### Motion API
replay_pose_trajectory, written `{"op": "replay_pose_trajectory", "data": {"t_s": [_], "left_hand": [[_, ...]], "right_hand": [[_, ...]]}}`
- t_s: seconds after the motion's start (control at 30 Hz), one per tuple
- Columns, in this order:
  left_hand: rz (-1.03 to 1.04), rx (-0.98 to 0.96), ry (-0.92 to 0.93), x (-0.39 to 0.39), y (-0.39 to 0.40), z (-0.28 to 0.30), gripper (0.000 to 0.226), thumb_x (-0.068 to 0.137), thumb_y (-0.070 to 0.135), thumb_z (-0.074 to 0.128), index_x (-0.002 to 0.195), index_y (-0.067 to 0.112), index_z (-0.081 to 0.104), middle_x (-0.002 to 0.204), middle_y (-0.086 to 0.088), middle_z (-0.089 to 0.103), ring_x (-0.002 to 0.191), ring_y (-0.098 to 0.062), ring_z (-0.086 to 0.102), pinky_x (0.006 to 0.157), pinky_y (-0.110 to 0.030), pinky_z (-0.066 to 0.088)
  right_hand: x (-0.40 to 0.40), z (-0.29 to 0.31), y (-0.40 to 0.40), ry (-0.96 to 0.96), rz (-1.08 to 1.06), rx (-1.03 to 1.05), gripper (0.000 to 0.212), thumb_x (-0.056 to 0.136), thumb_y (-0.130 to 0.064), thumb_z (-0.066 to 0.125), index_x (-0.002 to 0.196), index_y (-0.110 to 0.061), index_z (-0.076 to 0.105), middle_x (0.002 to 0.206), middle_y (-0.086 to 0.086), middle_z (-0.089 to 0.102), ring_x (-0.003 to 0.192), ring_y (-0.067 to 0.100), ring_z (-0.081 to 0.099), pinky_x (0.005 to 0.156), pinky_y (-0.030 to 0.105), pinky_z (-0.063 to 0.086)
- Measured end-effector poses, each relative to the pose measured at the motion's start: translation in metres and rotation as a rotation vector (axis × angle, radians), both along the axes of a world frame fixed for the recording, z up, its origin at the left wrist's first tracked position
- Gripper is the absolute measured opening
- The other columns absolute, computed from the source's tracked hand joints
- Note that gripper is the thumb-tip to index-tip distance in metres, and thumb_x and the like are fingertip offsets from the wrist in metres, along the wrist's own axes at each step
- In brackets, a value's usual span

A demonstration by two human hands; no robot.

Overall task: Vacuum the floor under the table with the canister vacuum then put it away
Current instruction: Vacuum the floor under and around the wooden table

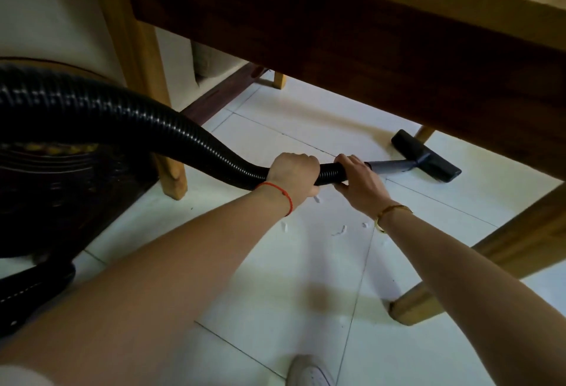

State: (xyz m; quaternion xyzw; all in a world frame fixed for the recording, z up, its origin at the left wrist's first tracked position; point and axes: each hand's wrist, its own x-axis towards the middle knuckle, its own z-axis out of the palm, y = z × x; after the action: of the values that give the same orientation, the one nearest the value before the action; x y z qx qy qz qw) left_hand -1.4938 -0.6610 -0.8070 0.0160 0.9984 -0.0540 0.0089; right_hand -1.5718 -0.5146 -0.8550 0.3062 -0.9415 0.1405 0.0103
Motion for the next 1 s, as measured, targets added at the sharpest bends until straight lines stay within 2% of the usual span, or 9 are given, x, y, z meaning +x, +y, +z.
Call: {"op": "replay_pose_trajectory", "data": {"t_s": [0.2,0.33,0.57,0.83,1.0], "left_hand": [[0.03,-0.003,0.024,0.017,-0.017,0.005,0.031,0.093,0.03,0.052,0.113,0.007,0.053,0.106,-0.007,0.065,0.093,-0.025,0.064,0.067,-0.029,0.034],[0.066,-0.038,0.025,0.043,-0.038,0.019,0.032,0.094,0.032,0.05,0.116,0.009,0.051,0.108,-0.006,0.064,0.094,-0.025,0.064,0.067,-0.029,0.035],[0.134,-0.089,0.036,0.106,-0.081,0.052,0.031,0.095,0.035,0.049,0.115,0.011,0.051,0.104,-0.005,0.065,0.09,-0.025,0.065,0.064,-0.029,0.038],[0.22,-0.124,0.075,0.177,-0.122,0.089,0.034,0.093,0.04,0.052,0.115,0.014,0.052,0.103,-0.004,0.066,0.087,-0.024,0.067,0.061,-0.03,0.039],[0.258,-0.132,0.095,0.21,-0.146,0.105,0.036,0.091,0.044,0.053,0.111,0.014,0.051,0.102,-0.004,0.066,0.086,-0.025,0.067,0.063,-0.031,0.04]], "right_hand": [[0.007,0.005,-0.016,-0.021,0.066,-0.025,0.023,0.089,-0.015,0.063,0.108,-0.012,0.051,0.108,0.006,0.056,0.089,0.018,0.047,0.075,0.026,0.037],[0.028,0.012,-0.04,-0.017,0.118,-0.051,0.023,0.088,-0.017,0.062,0.107,-0.014,0.05,0.106,0.005,0.055,0.092,0.024,0.054,0.074,0.033,0.047],[0.077,0.034,-0.093,-0.028,0.251,-0.133,0.023,0.085,-0.015,0.063,0.104,-0.012,0.05,0.101,0.007,0.055,0.086,0.022,0.052,0.067,0.029,0.039],[0.129,0.063,-0.149,-0.075,0.378,-0.217,0.022,0.085,-0.017,0.064,0.102,-0.013,0.049,0.097,0.005,0.056,0.083,0.021,0.055,0.072,0.034,0.048],[0.152,0.076,-0.181,-0.097,0.47,-0.256,0.025,0.086,-0.02,0.065,0.104,-0.018,0.048,0.102,0.003,0.058,0.088,0.018,0.055,0.077,0.031,0.049]]}}
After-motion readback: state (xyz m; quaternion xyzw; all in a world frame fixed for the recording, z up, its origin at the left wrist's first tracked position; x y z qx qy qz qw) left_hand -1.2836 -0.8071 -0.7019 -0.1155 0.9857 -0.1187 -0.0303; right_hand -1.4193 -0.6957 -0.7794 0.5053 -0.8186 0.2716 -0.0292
